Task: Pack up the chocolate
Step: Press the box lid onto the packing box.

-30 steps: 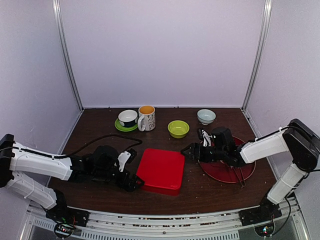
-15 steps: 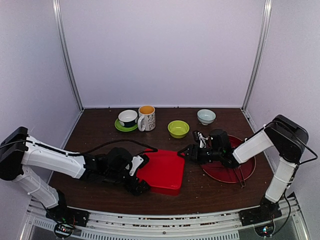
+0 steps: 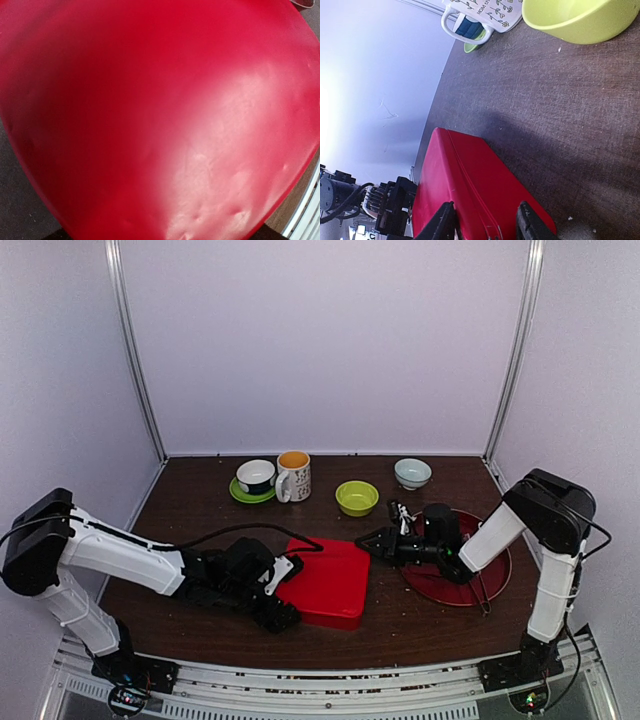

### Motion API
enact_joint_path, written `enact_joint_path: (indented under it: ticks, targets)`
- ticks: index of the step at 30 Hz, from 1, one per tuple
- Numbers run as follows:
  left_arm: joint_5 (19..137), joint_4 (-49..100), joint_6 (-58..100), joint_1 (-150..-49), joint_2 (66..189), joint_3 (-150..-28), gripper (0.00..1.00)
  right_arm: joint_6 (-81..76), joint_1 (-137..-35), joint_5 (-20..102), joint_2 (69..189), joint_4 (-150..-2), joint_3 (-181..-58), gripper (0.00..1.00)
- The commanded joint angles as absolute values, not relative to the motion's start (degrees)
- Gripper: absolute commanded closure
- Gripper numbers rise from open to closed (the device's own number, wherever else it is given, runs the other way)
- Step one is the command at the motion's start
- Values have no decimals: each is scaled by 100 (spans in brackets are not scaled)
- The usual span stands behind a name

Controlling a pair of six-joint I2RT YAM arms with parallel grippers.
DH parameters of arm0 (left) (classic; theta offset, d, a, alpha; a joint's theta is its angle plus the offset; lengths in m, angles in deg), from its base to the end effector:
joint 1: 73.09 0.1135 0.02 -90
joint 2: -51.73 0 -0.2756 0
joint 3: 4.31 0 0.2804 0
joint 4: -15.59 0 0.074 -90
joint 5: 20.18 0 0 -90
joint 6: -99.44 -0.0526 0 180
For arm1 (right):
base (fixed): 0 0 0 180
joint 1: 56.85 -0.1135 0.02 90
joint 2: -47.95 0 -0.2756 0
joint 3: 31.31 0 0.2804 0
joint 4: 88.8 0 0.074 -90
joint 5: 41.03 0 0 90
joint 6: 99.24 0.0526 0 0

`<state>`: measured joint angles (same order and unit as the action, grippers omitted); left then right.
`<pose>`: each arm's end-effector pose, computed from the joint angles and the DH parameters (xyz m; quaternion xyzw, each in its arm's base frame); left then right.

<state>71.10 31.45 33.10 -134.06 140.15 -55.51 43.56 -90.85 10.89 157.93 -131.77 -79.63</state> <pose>0.1502 -0.2731 0.1182 0.3067 0.8975 -0.2210 0.2270 0.2775 0.2263 0.0887 -0.0622 0.7888 0.5712 0.2182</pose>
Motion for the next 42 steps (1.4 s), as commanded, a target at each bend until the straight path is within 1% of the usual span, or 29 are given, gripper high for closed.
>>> enact_joint_path:
  ticks: [1,12,19,29,30,31,32,36,38,40,42]
  targets:
    - [7190,2687,3307,-13415,14246,-5791,16,4611,-9130,962,16033,-13311,-7705,61]
    - [7228,2645,3351,-13416,14460,-5900,17,4981,-9139,1066,16389,-14073,-7302,73]
    - [7235,2649,3381,-13414,14502,-5933,17,5164,-9139,1053,16439,-14097,-7311,82]
    - [7236,2655,3413,-13414,14531,-5929,17,5484,-9139,1068,16548,-14257,-7306,87]
    - [7232,2655,3415,-13420,14533,-5929,17,5536,-9139,1059,16566,-14345,-7301,86]
    - [7229,2665,3414,-13418,14537,-5929,17,5552,-9139,1057,16565,-14389,-7291,83]
    - [7212,2687,3422,-13416,14527,-5929,17,5505,-9139,1068,16528,-14341,-7301,78]
    - [7113,2820,3428,-13415,14499,-5974,17,5099,-9139,1216,16235,-13697,-7348,54]
    - [7104,2891,3418,-13418,14494,-5998,17,4965,-9141,1243,16132,-13518,-7376,46]
    - [7122,2907,3405,-13421,14491,-6007,17,4897,-9139,1281,16084,-13441,-7373,43]
    - [7105,2913,3432,-13417,14497,-6008,17,4919,-9140,1300,16100,-13507,-7362,42]
